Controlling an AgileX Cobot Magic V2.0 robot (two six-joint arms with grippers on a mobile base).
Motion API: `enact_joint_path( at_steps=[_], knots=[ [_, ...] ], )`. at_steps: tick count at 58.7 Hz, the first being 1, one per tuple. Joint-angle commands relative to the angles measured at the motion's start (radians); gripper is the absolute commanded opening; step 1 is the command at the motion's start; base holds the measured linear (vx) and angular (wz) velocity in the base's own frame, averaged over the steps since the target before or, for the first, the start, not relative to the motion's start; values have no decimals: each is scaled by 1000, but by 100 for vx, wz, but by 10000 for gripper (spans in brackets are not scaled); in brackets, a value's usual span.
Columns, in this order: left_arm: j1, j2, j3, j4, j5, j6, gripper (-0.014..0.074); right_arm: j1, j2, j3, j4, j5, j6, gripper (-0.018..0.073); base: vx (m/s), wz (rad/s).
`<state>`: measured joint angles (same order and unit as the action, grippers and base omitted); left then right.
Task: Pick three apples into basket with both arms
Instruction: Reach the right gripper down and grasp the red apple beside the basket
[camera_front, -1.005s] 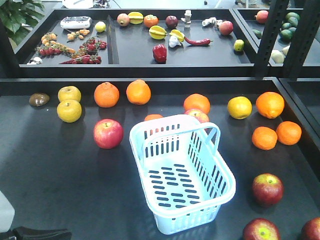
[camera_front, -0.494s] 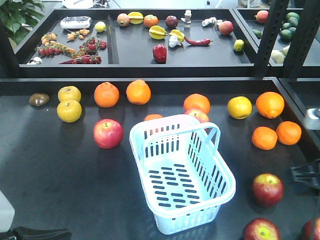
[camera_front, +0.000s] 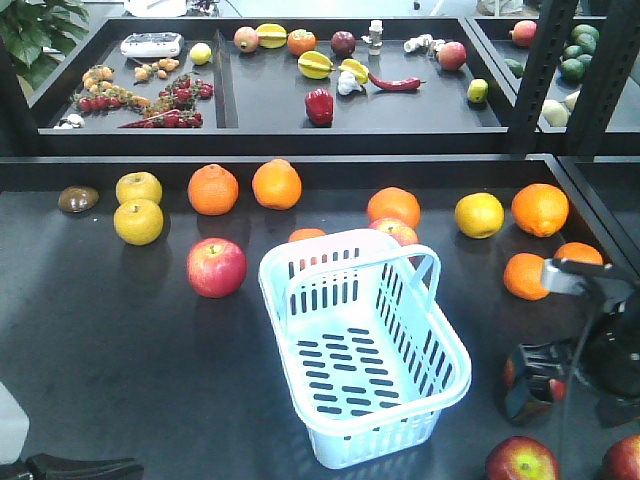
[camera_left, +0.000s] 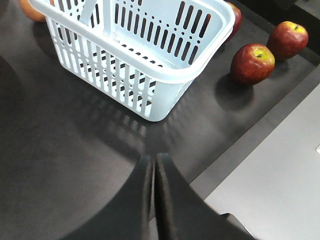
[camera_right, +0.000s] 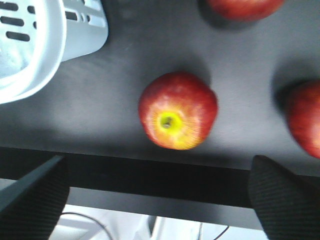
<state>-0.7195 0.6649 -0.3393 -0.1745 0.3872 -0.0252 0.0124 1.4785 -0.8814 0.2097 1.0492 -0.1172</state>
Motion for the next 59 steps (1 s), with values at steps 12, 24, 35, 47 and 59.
enact_joint_path(
  at_steps=[12, 24, 35, 47, 59],
  knots=[
    [1, -4, -25, -15, -68, -12, -6, 66, 118, -30, -56, -78, 64, 654, 0, 0],
    [1, -4, -25, -15, -68, -12, -6, 66, 205, -30, -81, -88, 69, 634, 0, 0],
    [1, -4, -25, -15, -68, -12, -6, 66, 258, -30, -57, -100, 56, 618, 0, 0],
    [1, -4, -24, -15, -68, -12, -6, 66, 295, -30, -62, -126, 57, 609, 0, 0],
    [1, -4, -24, -15, -68, -12, -6, 66, 331, -30, -58, -122, 57, 596, 0, 0]
  ],
)
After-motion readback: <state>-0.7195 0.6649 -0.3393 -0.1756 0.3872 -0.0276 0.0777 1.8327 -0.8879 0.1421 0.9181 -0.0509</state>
